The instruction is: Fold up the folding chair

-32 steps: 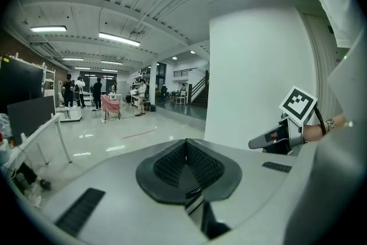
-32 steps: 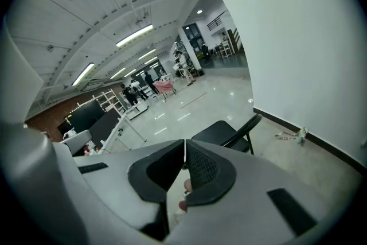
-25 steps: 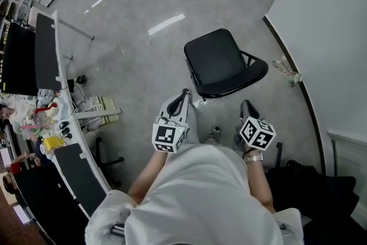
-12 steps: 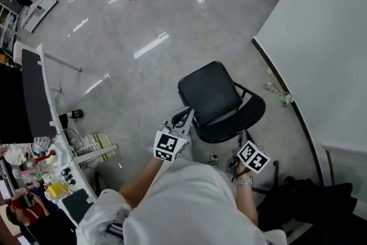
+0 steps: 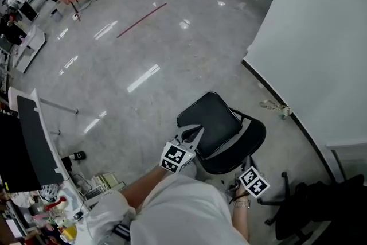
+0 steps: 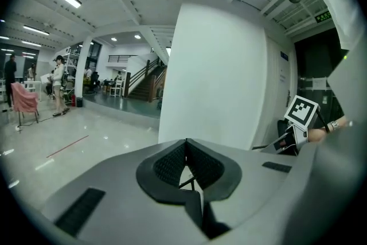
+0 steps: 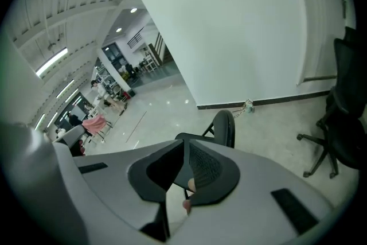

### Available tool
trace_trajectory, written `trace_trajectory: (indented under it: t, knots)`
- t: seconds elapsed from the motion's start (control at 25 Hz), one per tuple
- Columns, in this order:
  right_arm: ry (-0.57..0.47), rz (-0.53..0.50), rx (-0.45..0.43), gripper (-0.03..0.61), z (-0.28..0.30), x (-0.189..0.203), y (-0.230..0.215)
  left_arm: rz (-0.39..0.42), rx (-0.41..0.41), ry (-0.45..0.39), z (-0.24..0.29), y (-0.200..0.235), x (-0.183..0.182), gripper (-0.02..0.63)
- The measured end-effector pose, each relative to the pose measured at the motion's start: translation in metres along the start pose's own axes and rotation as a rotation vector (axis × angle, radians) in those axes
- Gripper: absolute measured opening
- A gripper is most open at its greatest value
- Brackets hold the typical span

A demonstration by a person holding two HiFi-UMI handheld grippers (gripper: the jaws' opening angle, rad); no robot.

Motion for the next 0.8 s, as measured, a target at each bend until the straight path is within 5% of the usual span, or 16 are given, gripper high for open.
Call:
trace_trajectory:
  t: [0.24,0.52,0.8]
  knots:
    - [-0.015,0.068,-0.001,0.025,-0.019,0.017,-0.032,0.005,0.098,0.014,0.023,-0.038,-0.007,0.011]
    - [-0.007,0.090,-0.070,0.075,-0.026,0.025,-0.051,-0.051,0.068,-0.005,-0.002,-0.079,-0.003,0.011]
    - [0.021,0.085,-0.071,0.116,-0.020,0.038,-0.053,-0.059,0.031,0.020,-0.024,-0.068,0.019,0.011]
Point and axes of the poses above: the fingertips, and each gripper's own axes: z forward along the fingers, y to its left, x out of its underside, the point moved 10 cm from there along -z, backward along the fingers
